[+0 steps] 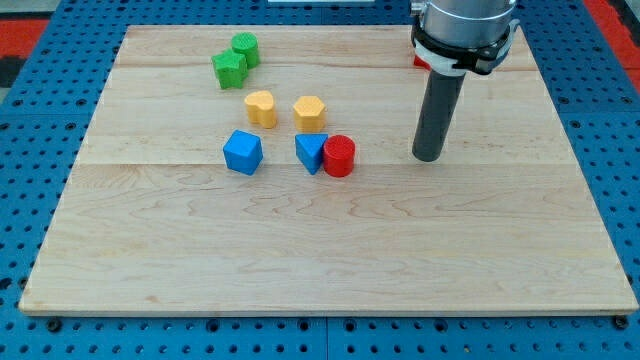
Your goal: Slide the red circle vertical to the red star
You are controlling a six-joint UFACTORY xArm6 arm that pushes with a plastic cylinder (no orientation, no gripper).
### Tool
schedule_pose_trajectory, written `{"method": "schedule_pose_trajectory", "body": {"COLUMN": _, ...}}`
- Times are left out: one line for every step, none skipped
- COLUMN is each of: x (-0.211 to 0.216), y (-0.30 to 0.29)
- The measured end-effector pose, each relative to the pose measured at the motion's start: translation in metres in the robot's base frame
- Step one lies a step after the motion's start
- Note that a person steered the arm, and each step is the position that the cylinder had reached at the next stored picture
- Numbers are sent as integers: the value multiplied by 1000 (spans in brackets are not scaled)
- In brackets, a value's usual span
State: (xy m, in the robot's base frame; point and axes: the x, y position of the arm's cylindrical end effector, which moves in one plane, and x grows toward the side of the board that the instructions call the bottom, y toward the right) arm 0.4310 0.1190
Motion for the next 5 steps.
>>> {"method": "schedule_pose_trajectory", "body": {"x": 0, "y": -3}}
{"method": "schedule_pose_trajectory", "body": {"x": -5, "y": -11}}
{"method": "schedule_pose_trajectory", "body": {"x": 15, "y": -4}}
{"method": "schedule_pose_trajectory", "body": {"x": 49, "y": -46}}
{"method": "schedule_pose_trajectory", "body": {"x": 46, "y": -113}}
